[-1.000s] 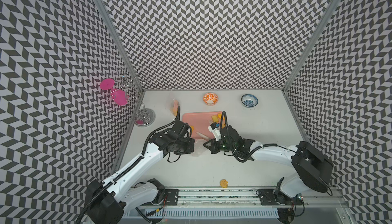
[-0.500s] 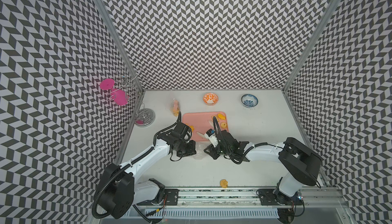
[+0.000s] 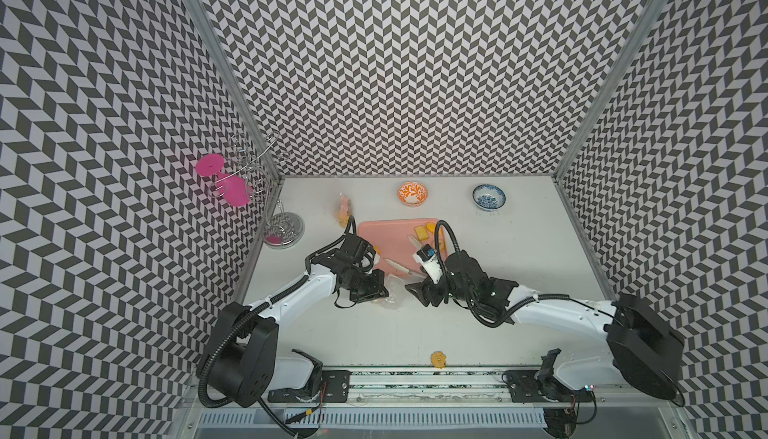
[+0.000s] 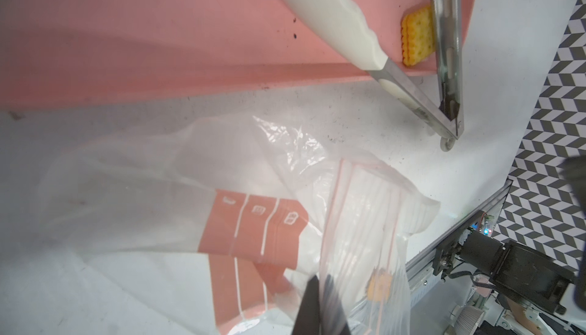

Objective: Put the cookies into a resealable bag to prevent moisture
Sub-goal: Open the ziploc bag at the center of the board, then pick up the clamp from the tray.

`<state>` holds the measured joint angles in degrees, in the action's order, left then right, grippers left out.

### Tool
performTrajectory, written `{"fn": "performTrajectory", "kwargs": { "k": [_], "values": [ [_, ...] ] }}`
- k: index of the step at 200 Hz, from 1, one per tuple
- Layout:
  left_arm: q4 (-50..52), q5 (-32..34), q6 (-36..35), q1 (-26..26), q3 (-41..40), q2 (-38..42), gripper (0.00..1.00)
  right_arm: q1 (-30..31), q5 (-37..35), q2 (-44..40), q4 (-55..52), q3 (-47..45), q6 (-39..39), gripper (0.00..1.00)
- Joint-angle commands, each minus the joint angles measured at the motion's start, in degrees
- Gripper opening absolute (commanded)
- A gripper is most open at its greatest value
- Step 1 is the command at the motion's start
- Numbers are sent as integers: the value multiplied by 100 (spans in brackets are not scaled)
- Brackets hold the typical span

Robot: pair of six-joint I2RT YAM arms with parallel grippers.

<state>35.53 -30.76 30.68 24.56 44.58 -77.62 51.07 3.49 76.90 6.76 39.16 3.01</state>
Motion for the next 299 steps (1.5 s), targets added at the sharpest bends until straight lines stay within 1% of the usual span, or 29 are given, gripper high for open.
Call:
{"fn": "performTrajectory", "kwargs": {
  "k": [1, 21, 45, 56, 69, 75, 94, 124, 144, 166, 182, 198, 237, 262, 299],
  "values": [
    [-116, -262, -197, -95, 198, -88, 0, -225, -887, -492, -339, -376, -761, 83],
    [-94, -342, -260, -156, 287, -144, 0, -485, -860, -615, -210, -695, -1242, 87],
    [37, -334, -376, -223, 421, -200, 0, -699, -717, -381, 182, -883, -1505, 90],
    [78, -325, -418, -254, 449, -218, 0, -721, -586, -160, 171, -732, -1723, 93],
    [126, -325, -465, -287, 469, -231, 0, -805, -427, 170, 239, -565, -1774, 93],
    [138, -326, -482, -303, 478, -224, 0, -841, -360, 363, 93, -382, -1844, 93],
    [189, -316, -518, -346, 506, -187, 0, -878, -191, 836, -60, -38, -2058, 93],
    [165, -286, -527, -397, 435, -113, 0, -910, -325, 1339, -209, 339, -2095, 90],
    [135, -296, -530, -397, 371, -87, 0, -920, -222, 1635, -415, 570, -2122, 88],
    [163, -290, -561, -428, 364, -43, 0, -984, 60, 1996, -785, 911, -2207, 84],
    [190, -254, -580, -452, 344, 24, 0, -1007, 152, 2172, -930, 1067, -2244, 84],
    [201, -255, -585, -477, 298, 76, 0, -1026, 176, 2296, -1009, 1183, -2258, 80],
    [176, -279, -606, -487, 231, 82, 0, -1055, 295, 2337, -1063, 1315, -2291, 63],
    [173, -272, -607, -489, 239, 77, 0, -1077, 415, 2298, -1039, 1358, -2179, 53],
    [300, -150, -659, -522, 255, 154, 0, -1178, 448, 1835, -825, 1169, -1894, 48]
  ]
}}
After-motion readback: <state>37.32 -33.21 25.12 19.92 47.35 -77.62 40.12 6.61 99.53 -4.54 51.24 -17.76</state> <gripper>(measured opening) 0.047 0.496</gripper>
